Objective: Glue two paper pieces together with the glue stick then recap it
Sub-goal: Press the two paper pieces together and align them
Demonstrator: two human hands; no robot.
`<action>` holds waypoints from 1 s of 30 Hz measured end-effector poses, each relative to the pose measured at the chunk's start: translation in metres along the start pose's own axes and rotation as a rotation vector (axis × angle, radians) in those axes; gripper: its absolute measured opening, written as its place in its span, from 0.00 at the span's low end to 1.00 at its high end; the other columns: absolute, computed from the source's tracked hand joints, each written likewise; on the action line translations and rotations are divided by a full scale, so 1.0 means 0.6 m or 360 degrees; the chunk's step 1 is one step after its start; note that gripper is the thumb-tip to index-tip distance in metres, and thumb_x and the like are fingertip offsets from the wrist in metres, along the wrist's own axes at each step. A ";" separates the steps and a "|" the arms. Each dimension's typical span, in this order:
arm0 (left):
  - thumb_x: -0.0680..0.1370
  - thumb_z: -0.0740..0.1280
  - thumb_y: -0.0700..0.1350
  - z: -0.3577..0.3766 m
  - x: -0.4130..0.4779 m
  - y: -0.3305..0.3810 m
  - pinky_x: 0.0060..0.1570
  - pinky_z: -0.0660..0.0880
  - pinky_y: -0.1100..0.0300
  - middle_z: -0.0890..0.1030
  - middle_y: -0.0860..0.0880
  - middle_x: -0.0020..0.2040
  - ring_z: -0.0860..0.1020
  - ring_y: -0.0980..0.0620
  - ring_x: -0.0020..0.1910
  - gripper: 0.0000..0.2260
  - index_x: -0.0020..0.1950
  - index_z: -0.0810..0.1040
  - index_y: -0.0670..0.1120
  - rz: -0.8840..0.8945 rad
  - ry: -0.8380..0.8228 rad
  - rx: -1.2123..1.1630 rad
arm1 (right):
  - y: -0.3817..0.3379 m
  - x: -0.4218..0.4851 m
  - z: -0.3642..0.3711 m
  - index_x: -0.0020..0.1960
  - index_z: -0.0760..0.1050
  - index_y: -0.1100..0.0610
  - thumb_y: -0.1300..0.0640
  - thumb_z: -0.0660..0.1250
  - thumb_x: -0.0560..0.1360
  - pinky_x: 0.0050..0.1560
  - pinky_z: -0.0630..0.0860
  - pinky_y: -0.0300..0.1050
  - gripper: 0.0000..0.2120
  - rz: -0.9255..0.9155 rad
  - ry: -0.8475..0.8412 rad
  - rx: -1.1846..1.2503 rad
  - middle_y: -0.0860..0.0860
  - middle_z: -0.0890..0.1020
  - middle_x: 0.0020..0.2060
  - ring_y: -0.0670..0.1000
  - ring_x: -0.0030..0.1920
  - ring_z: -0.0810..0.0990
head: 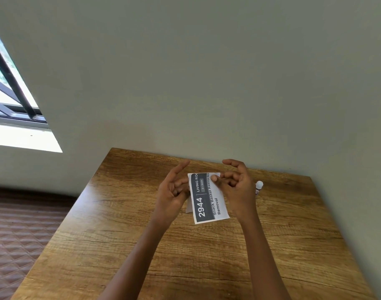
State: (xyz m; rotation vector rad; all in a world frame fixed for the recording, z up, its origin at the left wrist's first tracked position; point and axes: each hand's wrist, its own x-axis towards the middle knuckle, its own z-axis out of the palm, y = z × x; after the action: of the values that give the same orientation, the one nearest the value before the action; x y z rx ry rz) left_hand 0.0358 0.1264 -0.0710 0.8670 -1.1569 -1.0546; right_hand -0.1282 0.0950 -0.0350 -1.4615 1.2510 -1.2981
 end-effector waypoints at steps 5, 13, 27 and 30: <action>0.76 0.63 0.33 0.002 0.000 -0.004 0.46 0.80 0.54 0.81 0.38 0.54 0.81 0.46 0.49 0.23 0.69 0.67 0.48 -0.0027 0.0008 -0.0034 | -0.004 0.000 -0.001 0.58 0.71 0.53 0.59 0.73 0.69 0.35 0.79 0.39 0.20 -0.0018 0.0005 0.0057 0.51 0.83 0.37 0.46 0.37 0.83; 0.75 0.65 0.55 0.007 0.000 0.004 0.43 0.80 0.53 0.83 0.40 0.51 0.82 0.41 0.49 0.22 0.63 0.74 0.44 -0.0183 0.0124 -0.0151 | -0.004 0.000 -0.003 0.57 0.71 0.52 0.60 0.73 0.69 0.32 0.79 0.38 0.19 -0.0035 0.0045 0.0024 0.51 0.82 0.37 0.46 0.36 0.83; 0.72 0.70 0.41 0.023 0.011 0.010 0.38 0.79 0.58 0.84 0.45 0.39 0.83 0.50 0.40 0.05 0.45 0.81 0.40 -0.0299 0.0542 -0.0005 | 0.001 -0.004 0.004 0.56 0.71 0.50 0.58 0.74 0.69 0.33 0.79 0.41 0.19 -0.0122 0.0024 -0.0133 0.50 0.83 0.37 0.47 0.36 0.83; 0.74 0.69 0.42 0.025 0.012 0.011 0.41 0.80 0.55 0.84 0.44 0.39 0.83 0.49 0.39 0.07 0.47 0.80 0.38 -0.0346 0.0549 -0.0052 | 0.001 -0.003 0.003 0.56 0.71 0.50 0.57 0.74 0.69 0.33 0.79 0.42 0.19 -0.0116 0.0026 -0.0141 0.50 0.83 0.37 0.48 0.36 0.83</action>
State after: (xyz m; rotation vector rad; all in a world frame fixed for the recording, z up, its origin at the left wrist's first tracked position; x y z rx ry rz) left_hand 0.0231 0.1215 -0.0598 1.1175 -0.7669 -1.0454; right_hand -0.1262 0.0968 -0.0363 -1.5750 1.2907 -1.3196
